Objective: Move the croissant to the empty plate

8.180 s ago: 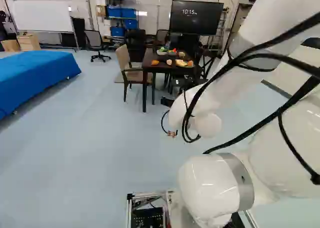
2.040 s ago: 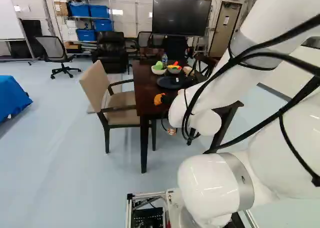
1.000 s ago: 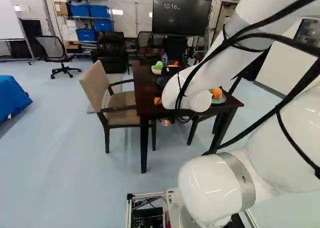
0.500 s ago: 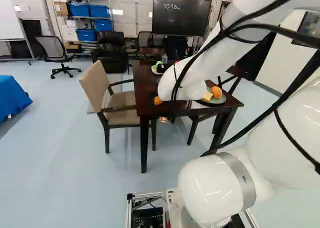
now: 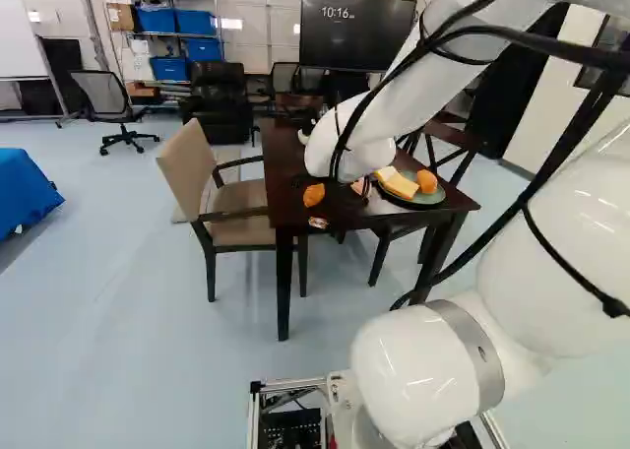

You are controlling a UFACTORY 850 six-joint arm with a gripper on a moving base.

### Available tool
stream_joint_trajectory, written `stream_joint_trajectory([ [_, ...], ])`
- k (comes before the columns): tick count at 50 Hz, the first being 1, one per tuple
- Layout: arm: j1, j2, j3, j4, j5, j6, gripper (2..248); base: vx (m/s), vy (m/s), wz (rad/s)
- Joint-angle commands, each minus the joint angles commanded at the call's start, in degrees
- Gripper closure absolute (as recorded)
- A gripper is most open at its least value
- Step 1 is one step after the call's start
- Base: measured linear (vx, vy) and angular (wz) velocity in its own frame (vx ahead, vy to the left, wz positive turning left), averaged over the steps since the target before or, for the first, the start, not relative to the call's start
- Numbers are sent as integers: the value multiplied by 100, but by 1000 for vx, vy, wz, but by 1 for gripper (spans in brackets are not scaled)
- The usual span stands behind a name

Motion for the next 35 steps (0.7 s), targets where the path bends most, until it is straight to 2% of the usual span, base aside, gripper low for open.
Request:
stream_joint_trajectory([
  [9, -18, -130, -254, 0, -321, 499, 3, 0, 0, 0],
  [35, 175, -521, -1018, 0, -1316, 499, 3, 0, 0, 0],
])
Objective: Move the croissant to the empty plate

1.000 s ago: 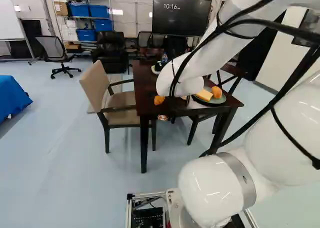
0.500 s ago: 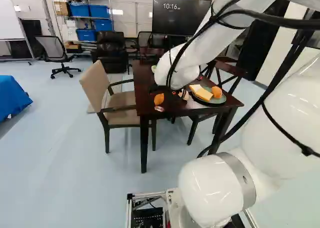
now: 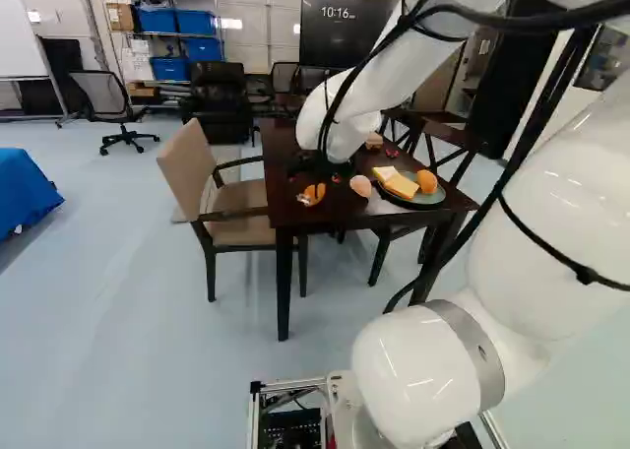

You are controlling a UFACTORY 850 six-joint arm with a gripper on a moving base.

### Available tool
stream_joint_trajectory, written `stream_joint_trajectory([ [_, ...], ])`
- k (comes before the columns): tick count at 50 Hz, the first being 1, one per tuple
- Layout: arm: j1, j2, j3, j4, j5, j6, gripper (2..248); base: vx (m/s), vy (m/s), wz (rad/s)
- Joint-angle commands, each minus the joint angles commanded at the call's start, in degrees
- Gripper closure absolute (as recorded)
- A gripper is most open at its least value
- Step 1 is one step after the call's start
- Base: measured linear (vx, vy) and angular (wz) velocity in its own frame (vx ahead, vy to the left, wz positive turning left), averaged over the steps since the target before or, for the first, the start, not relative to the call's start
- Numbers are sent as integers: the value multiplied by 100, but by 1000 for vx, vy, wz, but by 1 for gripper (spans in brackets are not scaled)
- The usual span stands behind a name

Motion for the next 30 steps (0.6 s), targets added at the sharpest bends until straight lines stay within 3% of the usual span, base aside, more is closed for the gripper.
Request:
stream_joint_trajectory([
  [30, -21, -313, -779, 0, -1410, 0, 3, 0, 0, 0],
])
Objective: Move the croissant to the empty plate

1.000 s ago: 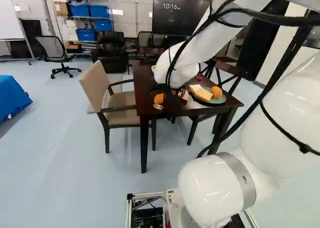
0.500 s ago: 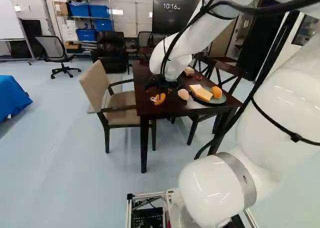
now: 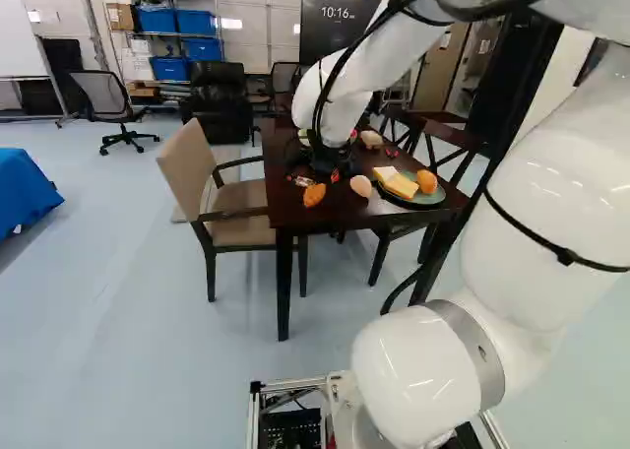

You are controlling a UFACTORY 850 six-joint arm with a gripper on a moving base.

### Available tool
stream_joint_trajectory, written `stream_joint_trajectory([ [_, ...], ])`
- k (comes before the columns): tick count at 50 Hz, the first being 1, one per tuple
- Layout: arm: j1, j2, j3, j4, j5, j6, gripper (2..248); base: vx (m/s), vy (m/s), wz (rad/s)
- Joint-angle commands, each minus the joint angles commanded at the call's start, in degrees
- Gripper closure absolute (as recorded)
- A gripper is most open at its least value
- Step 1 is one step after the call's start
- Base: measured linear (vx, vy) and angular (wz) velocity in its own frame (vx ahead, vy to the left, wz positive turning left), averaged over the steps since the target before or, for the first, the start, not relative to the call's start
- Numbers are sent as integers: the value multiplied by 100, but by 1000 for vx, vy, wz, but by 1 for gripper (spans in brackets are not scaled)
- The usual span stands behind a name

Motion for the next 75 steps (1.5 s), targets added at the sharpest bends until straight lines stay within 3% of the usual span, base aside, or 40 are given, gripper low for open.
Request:
stream_joint_trajectory([
  [20, 105, -261, -591, 3, -986, 0, 3, 0, 0, 0],
  [25, 131, -343, -744, 34, -1221, 141, 3, 0, 0, 0],
  [47, 190, -958, -1417, 430, -1841, 1388, 3, 0, 0, 0],
  [75, 62, -927, -1382, 419, -1930, 3073, 3, 0, 0, 0],
])
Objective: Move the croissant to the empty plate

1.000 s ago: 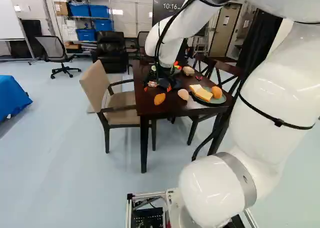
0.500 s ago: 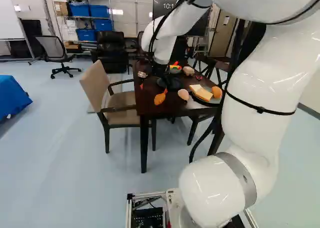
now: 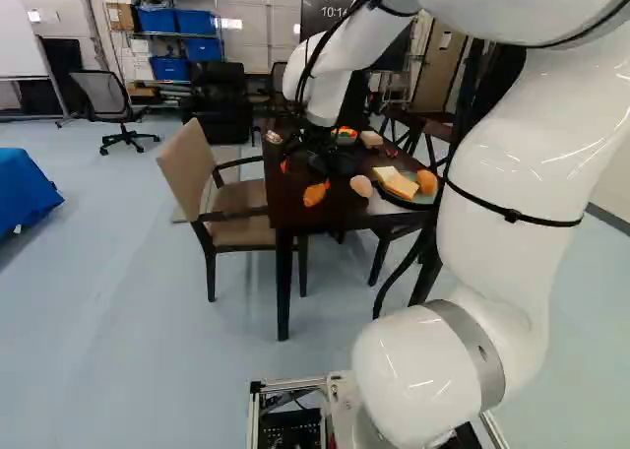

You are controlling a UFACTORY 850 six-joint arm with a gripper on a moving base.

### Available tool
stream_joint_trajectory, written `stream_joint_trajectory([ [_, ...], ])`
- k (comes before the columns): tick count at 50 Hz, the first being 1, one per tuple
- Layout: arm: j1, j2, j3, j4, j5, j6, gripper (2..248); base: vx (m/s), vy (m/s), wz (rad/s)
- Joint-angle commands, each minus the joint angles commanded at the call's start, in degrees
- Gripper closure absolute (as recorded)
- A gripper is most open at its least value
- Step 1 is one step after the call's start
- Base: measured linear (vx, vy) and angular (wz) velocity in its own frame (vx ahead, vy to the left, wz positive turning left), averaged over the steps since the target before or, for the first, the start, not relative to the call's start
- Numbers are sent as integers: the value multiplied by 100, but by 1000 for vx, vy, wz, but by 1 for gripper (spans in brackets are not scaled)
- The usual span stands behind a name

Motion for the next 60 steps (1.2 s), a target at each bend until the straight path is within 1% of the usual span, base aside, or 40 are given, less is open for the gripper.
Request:
stream_joint_trajectory([
  [8, 0, 0, 0, -207, 0, 481, 3, 0, 0, 0],
  [19, -2, -13, -15, -427, -50, 481, 3, 0, 0, 0],
  [39, 11, -166, -191, -744, -442, 481, 3, 0, 0, 0],
  [52, 46, -453, -528, -750, -552, 481, 3, 0, 0, 0],
  [60, 14, -689, -714, -750, -653, 481, 3, 0, 0, 0],
])
